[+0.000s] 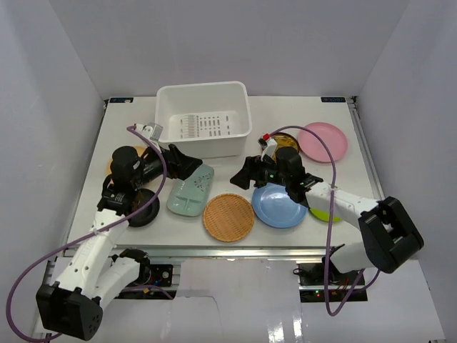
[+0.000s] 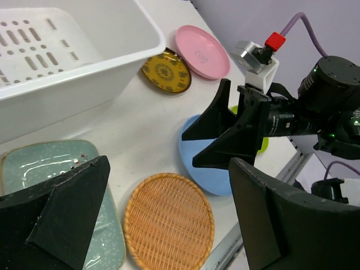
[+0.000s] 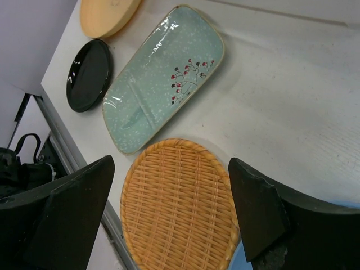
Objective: Place the plates into the plastic bin on the countertop
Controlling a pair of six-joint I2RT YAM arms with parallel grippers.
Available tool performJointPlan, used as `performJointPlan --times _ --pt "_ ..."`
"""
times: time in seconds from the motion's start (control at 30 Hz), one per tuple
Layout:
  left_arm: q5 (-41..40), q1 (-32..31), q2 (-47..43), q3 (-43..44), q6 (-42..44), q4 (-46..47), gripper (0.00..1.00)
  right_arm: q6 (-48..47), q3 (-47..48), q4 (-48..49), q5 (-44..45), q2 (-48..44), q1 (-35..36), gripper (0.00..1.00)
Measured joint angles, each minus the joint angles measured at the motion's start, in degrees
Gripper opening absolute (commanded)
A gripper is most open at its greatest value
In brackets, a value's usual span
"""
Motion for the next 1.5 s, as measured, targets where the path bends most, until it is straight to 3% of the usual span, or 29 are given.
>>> performJointPlan --times 0.23,0.63,0.83,1.2,1.3,1.4,1.5 --pt "-8.4 0.0 -1.9 0.3 1.8 -2.5 0.98 4.1 3.2 2.4 6.9 8.6 3.8 0.74" --pt "-19.1 0.0 -5.7 -0.7 4.0 -2.8 0.98 7.7 11.2 5.1 13.9 23.0 9.6 0.71" --pt "-20.0 0.0 -5.7 -0.7 4.1 -3.0 0.98 8.7 14.8 5.5 14.9 27.7 10.3 0.68" --pt "-19.2 0.0 -5.6 -0.7 3.9 -2.9 0.98 14.9 19.8 9.0 14.4 36.6 10.9 0.54" --pt "-18.9 0.0 -5.6 -0.7 3.8 -2.7 0.98 17.5 20.3 11.5 13.6 38.3 11.2 0.48" --pt "-18.6 0.0 -5.6 -0.7 3.8 -2.7 0.98 19.5 20.9 13.7 12.9 40.3 11.2 0.26" --pt "-18.6 0.0 -5.6 -0.7 3.7 -2.7 0.98 21.6 20.8 14.2 12.8 40.7 11.2 0.17"
